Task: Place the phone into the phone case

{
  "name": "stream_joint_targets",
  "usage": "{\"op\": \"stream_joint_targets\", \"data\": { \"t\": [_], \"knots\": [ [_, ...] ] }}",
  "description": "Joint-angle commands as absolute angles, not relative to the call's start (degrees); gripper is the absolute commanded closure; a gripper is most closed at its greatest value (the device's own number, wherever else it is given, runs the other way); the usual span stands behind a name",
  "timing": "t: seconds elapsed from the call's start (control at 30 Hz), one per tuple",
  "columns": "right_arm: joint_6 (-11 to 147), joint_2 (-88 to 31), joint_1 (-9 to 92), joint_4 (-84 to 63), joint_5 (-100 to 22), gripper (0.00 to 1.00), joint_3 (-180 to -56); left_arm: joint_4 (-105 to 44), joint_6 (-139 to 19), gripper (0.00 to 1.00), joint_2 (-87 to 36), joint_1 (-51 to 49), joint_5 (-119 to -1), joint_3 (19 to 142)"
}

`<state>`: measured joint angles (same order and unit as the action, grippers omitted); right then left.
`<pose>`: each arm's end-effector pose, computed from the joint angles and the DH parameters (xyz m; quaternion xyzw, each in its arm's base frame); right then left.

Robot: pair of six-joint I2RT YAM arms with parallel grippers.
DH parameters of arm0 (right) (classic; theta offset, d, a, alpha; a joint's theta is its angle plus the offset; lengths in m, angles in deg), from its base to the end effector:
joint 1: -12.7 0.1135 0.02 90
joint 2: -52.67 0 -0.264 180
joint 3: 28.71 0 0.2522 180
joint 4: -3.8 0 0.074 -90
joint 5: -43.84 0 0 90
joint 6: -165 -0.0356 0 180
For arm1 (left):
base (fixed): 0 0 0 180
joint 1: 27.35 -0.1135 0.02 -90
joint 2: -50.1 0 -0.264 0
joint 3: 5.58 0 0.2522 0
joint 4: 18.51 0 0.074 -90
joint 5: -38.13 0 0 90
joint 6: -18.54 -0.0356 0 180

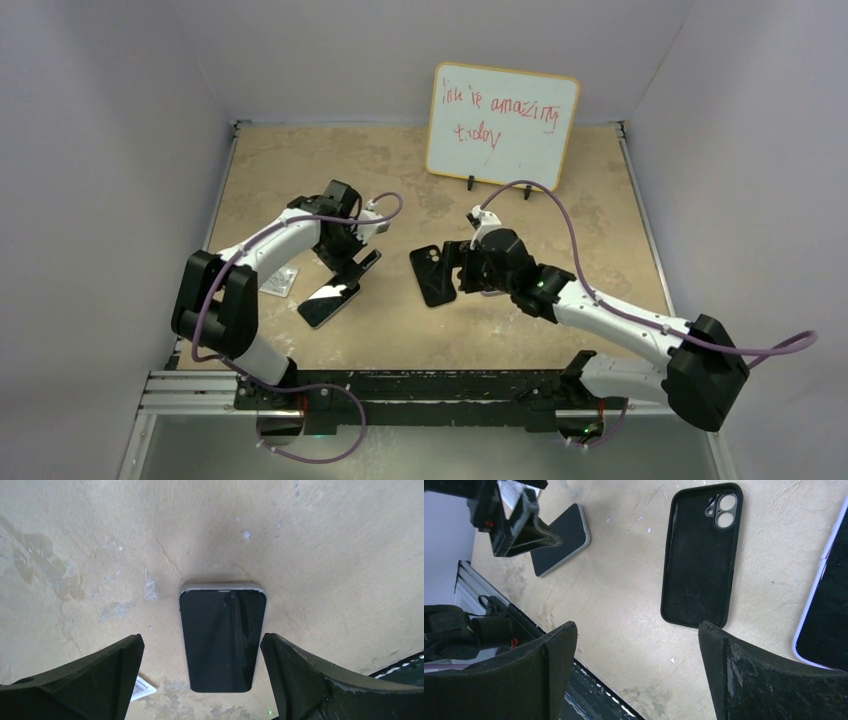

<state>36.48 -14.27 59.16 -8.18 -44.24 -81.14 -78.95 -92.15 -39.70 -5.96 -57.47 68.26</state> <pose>0.1774 0.1884 0.2443 -0.0677 0.8475 0.3659 0.3784 0.2662 -0.1080 0.2018 0.3615 0.9236 -0.0492 0.1180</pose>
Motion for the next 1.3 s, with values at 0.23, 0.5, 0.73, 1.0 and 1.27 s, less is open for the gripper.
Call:
{"op": "stream_joint_targets", "data": {
  "t": [0.23,0.5,0.73,1.0,1.27],
  "knots": [
    [38.2,-9.4,59.2,-11.0,-49.2,0.08,-82.8,-79.6,-100.6,0.05,-37.5,-6.1,-53.8,62.0],
    [40.6,-11.8,59.2,-10.9,-49.4,0.07,-85.5,-78.0,-103.0,0.03,-36.3,-6.0,-58.3,60.9],
    [40.3,-9.5,59.2,-10.2,-49.4,0.06,-83.4,-76.6,-102.3,0.04,-41.5,-5.7,-59.1,60.9],
    [39.8,-5.7,59.2,-11.3,-50.8,0.06,-81.8,-73.2,-100.4,0.12,-45.3,-5.1,-56.8,59.8],
    [39.0,-3.3,59.3,-10.1,-52.3,0.08,-79.5,-71.6,-97.7,0.31,-47.0,-5.0,-60.8,61.9]
  ]
}}
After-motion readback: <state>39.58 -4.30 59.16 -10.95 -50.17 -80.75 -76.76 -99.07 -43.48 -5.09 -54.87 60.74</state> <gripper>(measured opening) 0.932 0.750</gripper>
